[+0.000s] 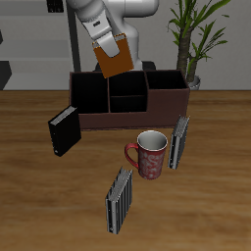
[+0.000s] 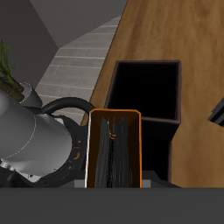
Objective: Place the orange book into the back desk caddy's back compartment
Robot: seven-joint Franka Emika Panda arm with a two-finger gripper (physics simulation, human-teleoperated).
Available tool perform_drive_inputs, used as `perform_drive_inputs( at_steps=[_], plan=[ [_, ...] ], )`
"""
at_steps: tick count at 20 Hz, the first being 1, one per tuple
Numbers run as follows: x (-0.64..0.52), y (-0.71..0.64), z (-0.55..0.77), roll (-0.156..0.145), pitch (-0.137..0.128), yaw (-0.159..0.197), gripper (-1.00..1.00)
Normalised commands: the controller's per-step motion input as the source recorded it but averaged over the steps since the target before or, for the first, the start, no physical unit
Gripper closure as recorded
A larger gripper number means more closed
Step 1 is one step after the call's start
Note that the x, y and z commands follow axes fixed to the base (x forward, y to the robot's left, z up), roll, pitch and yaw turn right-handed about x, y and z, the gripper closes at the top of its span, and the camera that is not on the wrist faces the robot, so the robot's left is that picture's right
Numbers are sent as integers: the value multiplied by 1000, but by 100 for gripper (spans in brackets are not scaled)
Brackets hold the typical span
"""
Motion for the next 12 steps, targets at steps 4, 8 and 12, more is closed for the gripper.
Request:
perform_drive_inputs(
  at_steps=[4, 8, 12],
  plan=[
    [43, 34, 89, 1, -38, -40, 100],
    [-4, 164, -72, 30, 1, -62, 100],
    [-31, 144, -85, 25, 13, -36, 100]
  ],
)
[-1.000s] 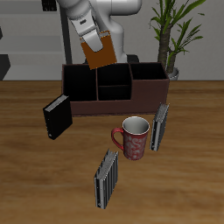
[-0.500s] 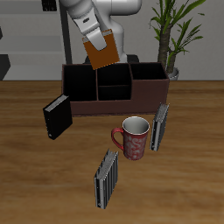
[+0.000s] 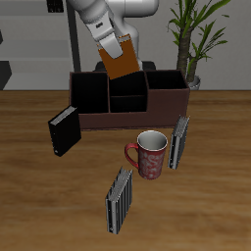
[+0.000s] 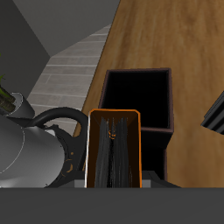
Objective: Place the orange book into the back desk caddy's back compartment
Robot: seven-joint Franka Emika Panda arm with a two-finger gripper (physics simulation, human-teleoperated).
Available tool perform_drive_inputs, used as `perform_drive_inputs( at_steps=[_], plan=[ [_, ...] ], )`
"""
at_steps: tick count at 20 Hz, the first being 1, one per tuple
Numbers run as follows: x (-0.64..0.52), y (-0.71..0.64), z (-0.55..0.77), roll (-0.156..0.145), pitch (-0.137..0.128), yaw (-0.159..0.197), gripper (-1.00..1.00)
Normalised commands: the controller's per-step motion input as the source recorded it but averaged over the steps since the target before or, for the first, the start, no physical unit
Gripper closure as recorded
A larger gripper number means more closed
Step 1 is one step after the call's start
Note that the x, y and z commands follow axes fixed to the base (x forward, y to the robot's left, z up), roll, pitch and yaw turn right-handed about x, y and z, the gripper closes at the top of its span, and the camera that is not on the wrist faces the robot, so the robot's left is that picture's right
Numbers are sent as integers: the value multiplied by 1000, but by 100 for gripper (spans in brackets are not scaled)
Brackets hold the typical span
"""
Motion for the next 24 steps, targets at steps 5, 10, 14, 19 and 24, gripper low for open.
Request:
perform_drive_inputs(
  at_steps=[5, 10, 14, 19, 24],
  plan=[
    [-32, 44, -103, 1, 16, -21, 100],
    [-61, 19, -143, -3, 20, -4, 100],
    [-58, 30, -99, 1, 7, -39, 100],
    [12, -19, -68, -5, 7, -20, 100],
    [51, -7, -65, -7, -6, -13, 100]
  ],
)
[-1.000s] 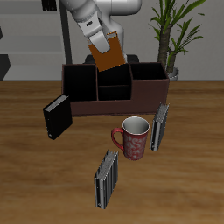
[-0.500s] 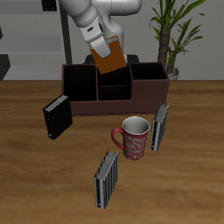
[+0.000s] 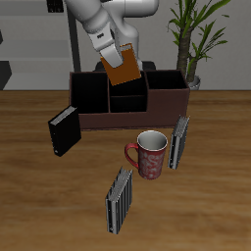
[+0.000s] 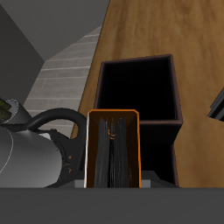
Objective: Place the orange book into the back desk caddy's back compartment
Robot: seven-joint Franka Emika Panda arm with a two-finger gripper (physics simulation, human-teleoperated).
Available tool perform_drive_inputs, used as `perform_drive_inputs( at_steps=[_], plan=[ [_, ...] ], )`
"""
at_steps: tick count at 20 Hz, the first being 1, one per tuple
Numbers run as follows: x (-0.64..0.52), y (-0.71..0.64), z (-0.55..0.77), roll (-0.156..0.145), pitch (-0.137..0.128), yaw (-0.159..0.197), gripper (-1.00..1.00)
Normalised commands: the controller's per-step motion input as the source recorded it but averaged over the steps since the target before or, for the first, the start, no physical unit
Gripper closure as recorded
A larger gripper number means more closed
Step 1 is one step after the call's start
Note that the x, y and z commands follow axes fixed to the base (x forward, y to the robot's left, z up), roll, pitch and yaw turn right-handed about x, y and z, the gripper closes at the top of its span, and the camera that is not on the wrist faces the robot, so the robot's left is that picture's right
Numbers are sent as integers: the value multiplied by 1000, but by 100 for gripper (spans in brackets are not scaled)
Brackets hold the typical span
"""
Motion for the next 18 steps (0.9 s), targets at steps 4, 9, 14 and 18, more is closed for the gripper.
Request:
perform_drive_inputs(
  at_steps=[4, 9, 14, 18],
  plan=[
    [-9, 17, -149, 2, 23, -5, 100],
    [35, -51, -52, -11, 3, -16, 100],
    [23, -37, -109, -2, 16, -13, 100],
    [10, 94, -140, 17, 21, -4, 100]
  ],
)
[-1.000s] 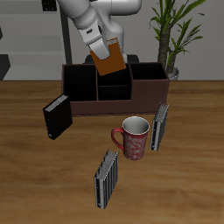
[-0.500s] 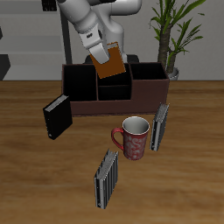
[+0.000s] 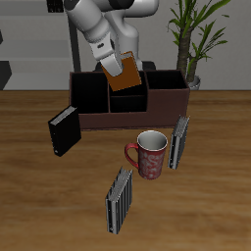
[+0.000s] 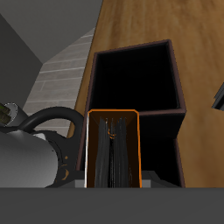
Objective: Place the orange book into the back desk caddy's back compartment
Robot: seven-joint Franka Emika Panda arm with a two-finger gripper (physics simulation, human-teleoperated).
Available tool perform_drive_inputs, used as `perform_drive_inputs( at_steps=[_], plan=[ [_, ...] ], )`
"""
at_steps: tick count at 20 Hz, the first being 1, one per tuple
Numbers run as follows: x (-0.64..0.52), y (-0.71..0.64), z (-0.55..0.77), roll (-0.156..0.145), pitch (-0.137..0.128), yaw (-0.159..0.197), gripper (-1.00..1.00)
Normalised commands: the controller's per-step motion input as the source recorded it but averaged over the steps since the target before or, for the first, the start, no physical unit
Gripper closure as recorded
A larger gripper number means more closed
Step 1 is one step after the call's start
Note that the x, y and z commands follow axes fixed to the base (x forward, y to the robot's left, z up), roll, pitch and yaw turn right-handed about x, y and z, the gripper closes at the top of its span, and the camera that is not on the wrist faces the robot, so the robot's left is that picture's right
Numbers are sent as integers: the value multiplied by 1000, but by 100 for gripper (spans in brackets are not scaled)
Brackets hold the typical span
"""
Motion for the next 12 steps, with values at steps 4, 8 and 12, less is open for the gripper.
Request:
perform_drive_inputs(
  at_steps=[4, 8, 12],
  plan=[
    [22, 78, -102, 20, 15, -11, 100],
    [6, 52, -96, 12, 17, -11, 100],
    [7, 86, -146, 19, 27, -23, 100]
  ],
)
